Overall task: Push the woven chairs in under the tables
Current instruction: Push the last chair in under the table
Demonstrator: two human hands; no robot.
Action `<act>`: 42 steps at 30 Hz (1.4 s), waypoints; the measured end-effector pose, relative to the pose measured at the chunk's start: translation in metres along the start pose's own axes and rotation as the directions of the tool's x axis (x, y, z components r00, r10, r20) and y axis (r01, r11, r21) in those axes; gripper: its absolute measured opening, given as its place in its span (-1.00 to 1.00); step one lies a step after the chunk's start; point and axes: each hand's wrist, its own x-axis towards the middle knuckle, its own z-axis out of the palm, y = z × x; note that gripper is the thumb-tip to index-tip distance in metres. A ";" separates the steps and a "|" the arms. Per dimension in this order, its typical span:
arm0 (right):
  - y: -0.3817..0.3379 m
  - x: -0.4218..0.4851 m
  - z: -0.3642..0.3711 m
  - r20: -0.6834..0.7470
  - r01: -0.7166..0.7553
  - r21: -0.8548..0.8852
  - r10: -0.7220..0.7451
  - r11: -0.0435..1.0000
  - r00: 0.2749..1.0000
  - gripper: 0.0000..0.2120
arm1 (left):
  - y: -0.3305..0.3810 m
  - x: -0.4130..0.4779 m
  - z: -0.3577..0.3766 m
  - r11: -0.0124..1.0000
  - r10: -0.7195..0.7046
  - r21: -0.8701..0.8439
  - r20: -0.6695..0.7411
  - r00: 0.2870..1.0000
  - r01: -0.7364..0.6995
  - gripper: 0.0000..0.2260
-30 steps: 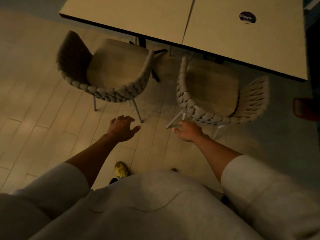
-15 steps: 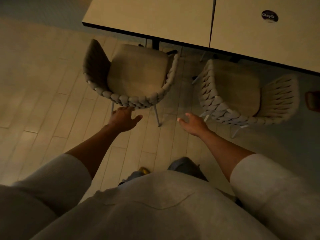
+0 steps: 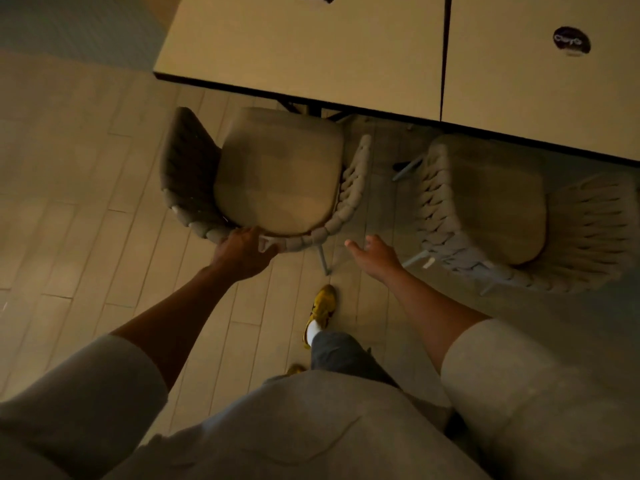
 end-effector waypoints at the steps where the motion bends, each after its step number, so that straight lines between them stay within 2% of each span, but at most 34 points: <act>1: -0.008 0.010 -0.001 0.008 -0.021 0.023 0.021 1.000 1.000 -0.24 | -0.009 0.012 0.001 1.000 -0.003 -0.015 -0.003 1.000 0.003 -0.35; 3: -0.023 0.030 -0.005 0.029 -0.058 0.059 0.056 0.997 0.998 -0.22 | -0.018 0.033 -0.007 0.998 -0.032 -0.059 -0.005 0.999 0.032 -0.31; 7: -0.046 0.073 -0.011 0.058 -0.133 0.087 0.128 0.987 0.990 -0.19 | -0.026 0.066 -0.026 0.984 -0.144 -0.105 0.031 0.989 0.146 -0.40; 12: -0.073 0.101 -0.014 0.029 -0.209 0.100 0.207 0.973 0.978 -0.18 | -0.017 0.096 -0.058 0.985 -0.164 -0.042 0.035 0.986 0.165 -0.41; 15: -0.081 0.112 -0.007 0.031 -0.254 0.126 0.252 0.959 0.967 -0.12 | -0.032 0.116 -0.068 0.981 -0.171 -0.085 0.067 0.983 0.177 -0.38; 18: -0.084 0.123 0.005 0.023 -0.309 0.192 0.311 0.931 0.950 -0.15 | -0.066 0.137 -0.074 0.960 -0.229 -0.146 0.077 0.970 0.238 -0.25; 22: -0.093 0.135 0.023 -0.019 -0.398 0.290 0.421 0.870 0.907 -0.20 | -0.120 0.171 -0.092 0.933 -0.299 -0.214 -0.005 0.954 0.291 -0.28; 26: -0.098 0.143 0.040 -0.120 -0.401 0.329 0.459 0.855 0.880 -0.25 | -0.177 0.200 -0.114 0.891 -0.380 -0.300 -0.081 0.922 0.341 -0.26; 28: -0.100 0.150 0.050 -0.154 -0.403 0.353 0.478 0.844 0.865 -0.20 | -0.210 0.219 -0.117 0.828 -0.460 -0.373 -0.024 0.888 0.418 -0.14; 30: -0.097 0.153 0.060 -0.173 -0.392 0.322 0.461 0.862 0.870 -0.16 | -0.230 0.232 -0.116 0.717 -0.524 -0.478 0.111 0.845 0.507 -0.02; 32: -0.094 0.152 0.071 -0.213 -0.352 0.321 0.429 0.879 0.878 -0.15 | -0.239 0.236 -0.111 0.643 -0.528 -0.505 0.254 0.811 0.576 -0.14; 35: -0.091 0.143 0.085 -0.298 -0.299 0.351 0.409 0.887 0.863 -0.11 | -0.256 0.234 -0.094 0.686 -0.393 -0.480 0.388 0.834 0.547 -0.48; 39: -0.086 0.135 0.088 -0.291 -0.284 0.354 0.394 0.891 0.872 -0.09 | -0.274 0.237 -0.088 0.691 -0.330 -0.506 0.414 0.848 0.516 -0.34; 42: -0.084 0.122 0.094 -0.288 -0.266 0.400 0.396 0.877 0.872 -0.07 | -0.265 0.238 -0.094 0.686 -0.361 -0.496 0.404 0.841 0.532 -0.43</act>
